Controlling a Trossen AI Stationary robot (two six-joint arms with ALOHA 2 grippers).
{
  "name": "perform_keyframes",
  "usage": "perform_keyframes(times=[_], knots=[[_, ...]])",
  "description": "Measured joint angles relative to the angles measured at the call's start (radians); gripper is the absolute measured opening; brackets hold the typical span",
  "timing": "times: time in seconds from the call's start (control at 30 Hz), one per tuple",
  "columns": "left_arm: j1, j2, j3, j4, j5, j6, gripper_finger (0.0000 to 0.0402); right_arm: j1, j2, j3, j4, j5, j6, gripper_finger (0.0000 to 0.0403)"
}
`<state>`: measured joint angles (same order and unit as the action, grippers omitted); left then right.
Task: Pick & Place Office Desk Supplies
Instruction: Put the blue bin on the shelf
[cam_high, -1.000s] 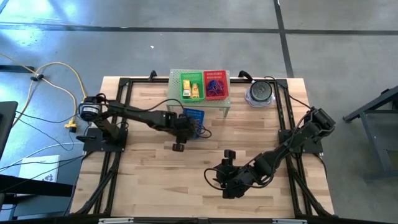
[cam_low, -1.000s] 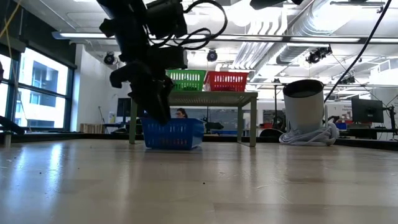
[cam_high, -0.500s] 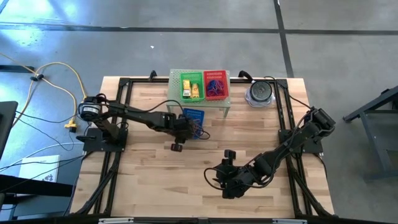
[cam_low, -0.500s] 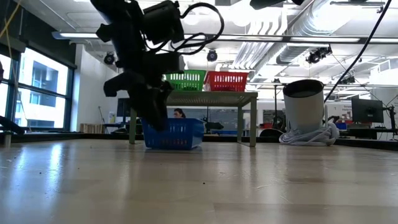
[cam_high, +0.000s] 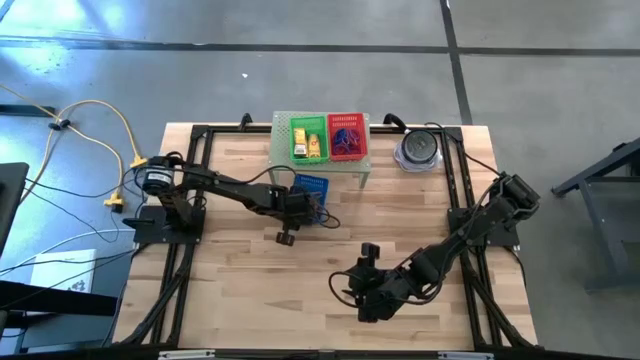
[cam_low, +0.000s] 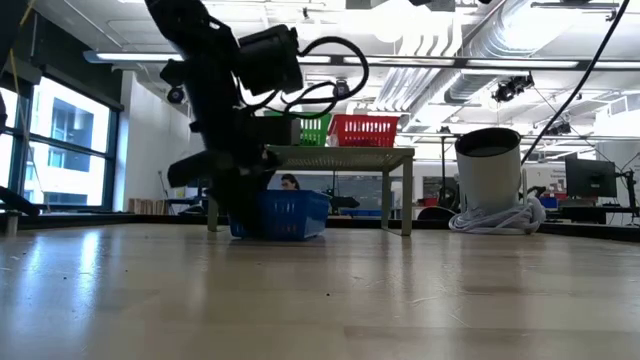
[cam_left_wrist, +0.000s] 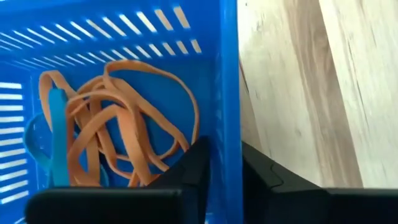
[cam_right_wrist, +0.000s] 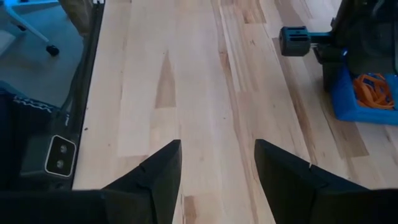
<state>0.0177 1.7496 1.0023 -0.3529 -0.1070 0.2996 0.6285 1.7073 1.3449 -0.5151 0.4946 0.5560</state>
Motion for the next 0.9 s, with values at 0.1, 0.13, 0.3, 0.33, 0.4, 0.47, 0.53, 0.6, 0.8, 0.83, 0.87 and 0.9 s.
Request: perform_keyframes(times=[0.1, 0.13, 0.3, 0.33, 0.4, 0.47, 0.53, 0.6, 0.8, 0.83, 0.87, 0.9], knots=[[-0.003, -0.009, 0.000, -0.003, -0.006, -0.001, 0.0035, 0.000, 0.000, 0.000, 0.004, 0.000, -0.001, 0.0192], [-0.007, -0.014, 0.000, -0.001, -0.013, -0.008, 0.0026, 0.000, 0.000, 0.000, 0.004, 0.000, -0.002, 0.0192], [-0.056, -0.041, 0.002, -0.016, -0.100, -0.029, 0.0003, 0.000, 0.000, 0.000, 0.004, 0.000, -0.002, 0.0192], [-0.071, -0.051, 0.002, -0.018, -0.122, -0.040, 0.0002, 0.000, 0.000, 0.000, 0.003, 0.000, -0.002, 0.0192], [-0.105, -0.073, 0.002, -0.025, -0.156, -0.058, 0.0002, 0.000, 0.000, 0.000, 0.004, 0.000, -0.002, 0.0192], [-0.143, -0.101, 0.002, -0.034, -0.159, -0.062, 0.0002, 0.000, 0.000, 0.000, 0.004, 0.000, 0.000, 0.0192], [-0.185, -0.133, 0.002, -0.041, -0.157, -0.074, 0.0001, 0.000, 0.000, 0.000, 0.004, 0.000, 0.001, 0.0192], [-0.226, -0.170, 0.002, -0.074, -0.157, -0.096, 0.0001, 0.000, 0.000, 0.000, 0.004, -0.001, 0.001, 0.0192], [-0.320, -0.283, 0.045, -0.301, -0.157, -0.273, 0.0001, 0.008, 0.000, 0.000, 0.004, -0.004, 0.016, 0.0192], [-0.332, -0.303, 0.054, -0.354, -0.156, -0.304, 0.0001, 0.010, 0.000, 0.000, 0.004, -0.004, 0.016, 0.0192], [-0.343, -0.323, 0.063, -0.402, -0.156, -0.332, 0.0001, 0.010, 0.000, 0.000, 0.004, -0.004, 0.016, 0.0192], [-0.353, -0.345, 0.073, -0.444, -0.152, -0.359, 0.0001, 0.010, 0.000, 0.000, 0.004, -0.004, 0.016, 0.0192]])
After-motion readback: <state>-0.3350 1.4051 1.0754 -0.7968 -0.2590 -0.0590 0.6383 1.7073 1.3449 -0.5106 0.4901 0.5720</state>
